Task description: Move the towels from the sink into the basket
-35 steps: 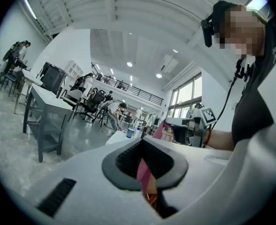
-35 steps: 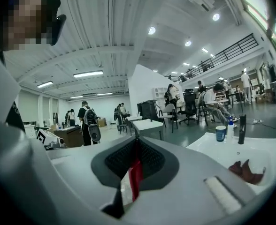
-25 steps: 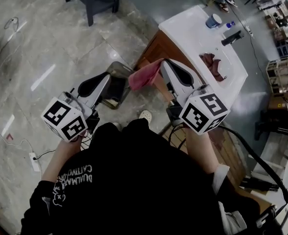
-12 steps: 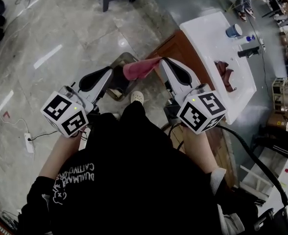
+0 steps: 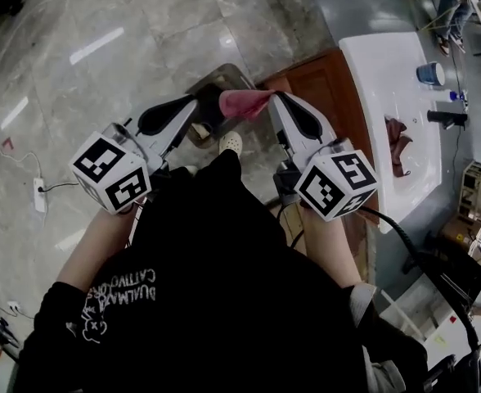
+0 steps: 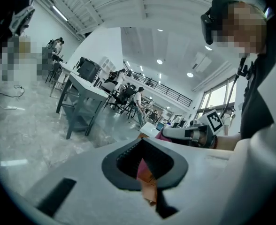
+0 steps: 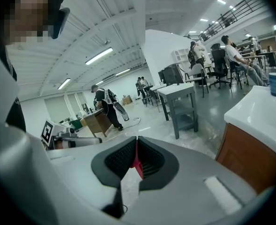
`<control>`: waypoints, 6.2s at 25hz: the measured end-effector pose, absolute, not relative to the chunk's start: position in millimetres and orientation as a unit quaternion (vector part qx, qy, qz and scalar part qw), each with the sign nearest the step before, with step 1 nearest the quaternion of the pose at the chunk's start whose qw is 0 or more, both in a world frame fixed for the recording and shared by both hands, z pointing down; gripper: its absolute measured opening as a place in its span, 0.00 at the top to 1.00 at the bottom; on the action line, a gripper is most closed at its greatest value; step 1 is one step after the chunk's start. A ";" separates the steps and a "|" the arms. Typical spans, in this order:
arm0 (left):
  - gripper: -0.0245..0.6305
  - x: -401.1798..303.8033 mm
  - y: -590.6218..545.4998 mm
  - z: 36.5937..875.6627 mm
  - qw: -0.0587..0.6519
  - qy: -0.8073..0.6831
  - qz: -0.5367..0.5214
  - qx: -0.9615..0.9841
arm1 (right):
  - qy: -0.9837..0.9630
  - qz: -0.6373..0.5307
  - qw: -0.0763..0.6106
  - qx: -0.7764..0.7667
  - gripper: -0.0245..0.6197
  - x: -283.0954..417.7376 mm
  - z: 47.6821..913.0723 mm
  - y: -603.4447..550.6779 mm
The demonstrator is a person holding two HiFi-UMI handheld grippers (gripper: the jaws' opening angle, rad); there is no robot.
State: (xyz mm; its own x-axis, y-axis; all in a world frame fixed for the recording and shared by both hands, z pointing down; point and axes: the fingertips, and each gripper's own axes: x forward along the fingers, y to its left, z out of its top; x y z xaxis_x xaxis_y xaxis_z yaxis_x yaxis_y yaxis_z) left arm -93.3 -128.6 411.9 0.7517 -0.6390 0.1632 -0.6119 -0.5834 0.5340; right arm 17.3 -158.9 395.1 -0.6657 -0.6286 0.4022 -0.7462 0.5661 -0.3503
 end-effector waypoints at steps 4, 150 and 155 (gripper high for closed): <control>0.96 -84.1 -146.5 442.3 0.310 -0.377 -0.019 0.873 | -0.877 0.281 0.147 0.360 0.93 21.4 438.2 -174.0; 0.96 135.4 115.2 178.1 0.089 -0.390 -0.146 0.905 | -0.950 0.090 0.016 0.298 0.95 201.9 195.7 77.0; 0.96 146.6 116.4 174.5 0.081 -0.404 -0.148 0.899 | -0.952 0.094 0.009 0.291 0.95 215.7 195.2 78.1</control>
State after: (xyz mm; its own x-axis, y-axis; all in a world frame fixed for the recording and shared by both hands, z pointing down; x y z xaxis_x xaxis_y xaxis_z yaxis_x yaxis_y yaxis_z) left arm 146.6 116.4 174.5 0.6295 -0.7508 -0.1999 -0.7032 -0.6600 0.2644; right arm 215.7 78.1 195.2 -0.8300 -0.5531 0.0725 -0.5566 0.8124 -0.1739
